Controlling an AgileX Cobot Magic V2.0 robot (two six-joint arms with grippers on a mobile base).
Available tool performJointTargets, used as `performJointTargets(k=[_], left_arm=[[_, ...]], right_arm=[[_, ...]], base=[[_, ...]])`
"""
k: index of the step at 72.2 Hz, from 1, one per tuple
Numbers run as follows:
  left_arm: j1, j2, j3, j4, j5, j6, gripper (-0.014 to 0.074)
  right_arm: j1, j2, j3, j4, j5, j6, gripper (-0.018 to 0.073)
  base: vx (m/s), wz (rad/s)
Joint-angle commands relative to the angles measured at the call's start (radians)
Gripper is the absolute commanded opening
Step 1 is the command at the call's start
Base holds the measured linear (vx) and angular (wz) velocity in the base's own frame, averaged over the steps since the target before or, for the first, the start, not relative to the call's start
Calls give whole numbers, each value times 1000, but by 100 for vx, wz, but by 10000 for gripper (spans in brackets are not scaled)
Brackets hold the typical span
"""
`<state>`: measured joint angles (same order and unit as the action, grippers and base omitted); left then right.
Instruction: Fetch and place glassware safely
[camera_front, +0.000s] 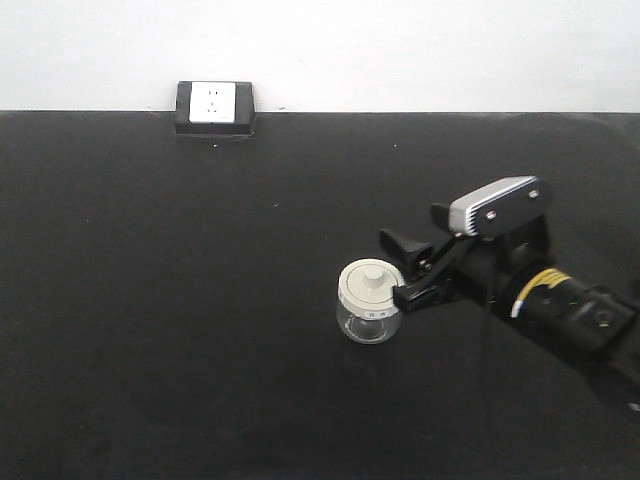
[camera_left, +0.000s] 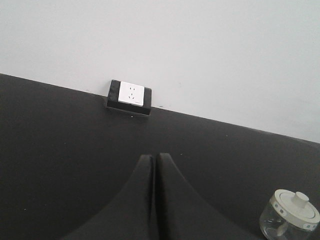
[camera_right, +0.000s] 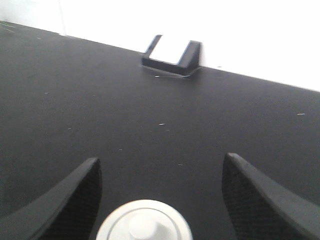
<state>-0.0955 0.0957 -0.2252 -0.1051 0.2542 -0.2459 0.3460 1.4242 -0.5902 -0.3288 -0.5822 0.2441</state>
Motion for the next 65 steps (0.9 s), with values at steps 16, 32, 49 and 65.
performJointTargets(k=[16,32,49,65], left_arm=[[-1,10,-25,-10,-77,-8,-7],[-1,10,-25,-10,-77,-8,-7],[-1,10,-25,-10,-77,-8,-7],[-1,10,-25,-10,-77,-8,-7]], right_arm=[[-3,-448,-17,15,414,9,499],[-2,-742,-10,41,666,4,499],[-2,-1074,149,63,712,5,499],[-2,-1320,290,90,709,4,499]], base=[[0,0],[0,0],[0,0],[0,0]])
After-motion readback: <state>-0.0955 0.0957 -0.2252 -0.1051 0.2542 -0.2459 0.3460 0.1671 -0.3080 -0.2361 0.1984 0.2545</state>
